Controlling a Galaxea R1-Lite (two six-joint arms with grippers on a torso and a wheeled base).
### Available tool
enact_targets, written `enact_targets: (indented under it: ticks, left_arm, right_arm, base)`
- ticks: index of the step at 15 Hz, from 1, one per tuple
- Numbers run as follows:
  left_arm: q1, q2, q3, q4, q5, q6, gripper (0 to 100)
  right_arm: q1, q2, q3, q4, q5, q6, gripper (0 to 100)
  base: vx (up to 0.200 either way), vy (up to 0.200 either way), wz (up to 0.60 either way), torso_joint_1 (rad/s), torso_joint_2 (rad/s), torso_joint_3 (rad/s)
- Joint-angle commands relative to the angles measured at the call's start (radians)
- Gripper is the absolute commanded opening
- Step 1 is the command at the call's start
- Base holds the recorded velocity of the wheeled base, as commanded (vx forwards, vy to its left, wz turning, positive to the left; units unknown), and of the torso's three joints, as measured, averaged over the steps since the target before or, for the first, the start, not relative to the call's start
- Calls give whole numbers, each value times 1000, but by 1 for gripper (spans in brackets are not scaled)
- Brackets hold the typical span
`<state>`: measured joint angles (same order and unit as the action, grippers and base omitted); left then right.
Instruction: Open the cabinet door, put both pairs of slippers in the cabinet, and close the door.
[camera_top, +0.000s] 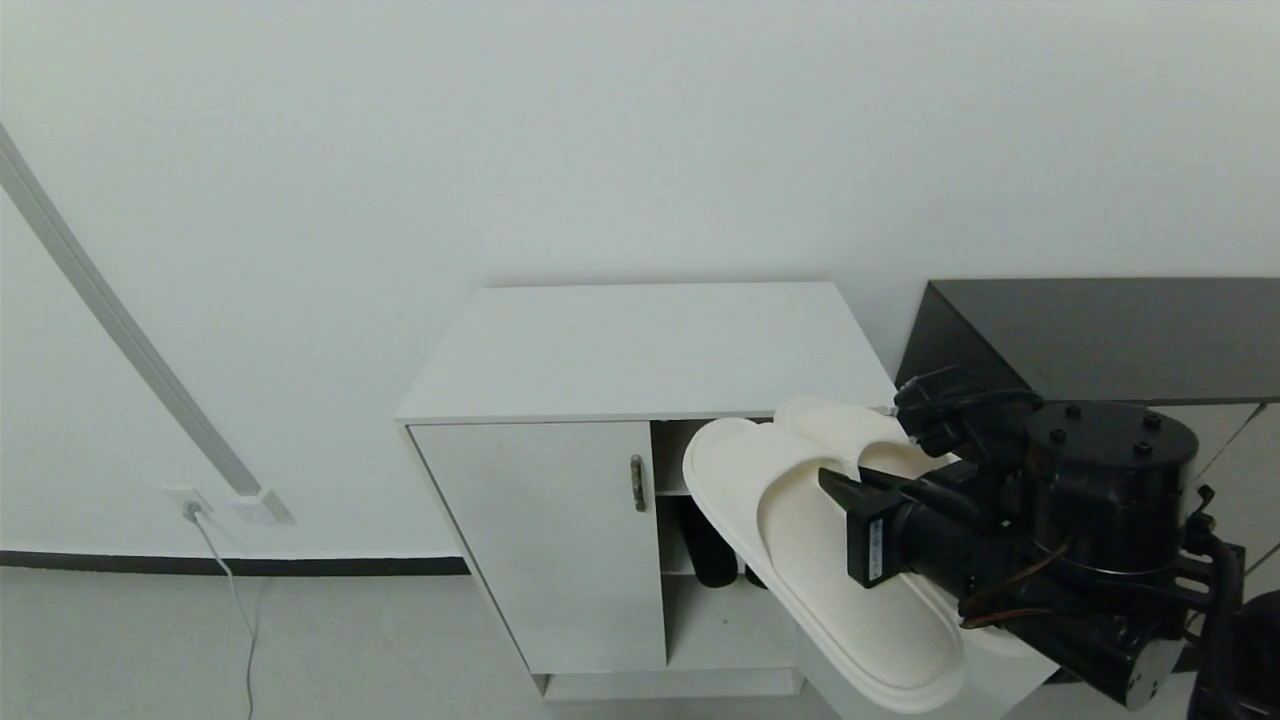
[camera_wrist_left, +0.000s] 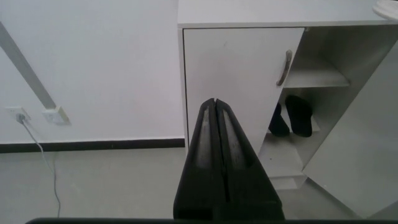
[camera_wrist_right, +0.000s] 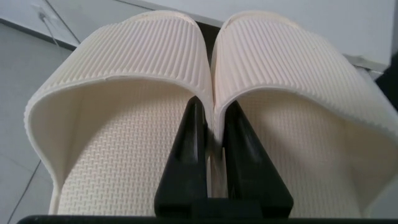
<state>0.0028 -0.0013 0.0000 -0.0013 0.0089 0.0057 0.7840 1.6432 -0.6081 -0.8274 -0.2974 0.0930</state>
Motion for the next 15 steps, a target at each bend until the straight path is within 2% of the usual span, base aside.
enact_targets:
  ticks: [1, 5, 15]
  left_arm:
    - [0, 1, 0, 0, 0, 0, 0]
    - [0, 1, 0, 0, 2, 0, 0]
    - [0, 1, 0, 0, 0, 0, 0]
  right_arm:
    - [0, 9, 13, -10, 1, 1, 0]
    - [6, 29, 19, -45, 0, -1, 0]
    - [6, 27, 21, -52, -6, -2, 0]
  base:
    - [0, 0, 0, -159, 364, 207]
    - [0, 0, 0, -179, 411, 233]
    - [0, 0, 0, -216, 538, 318]
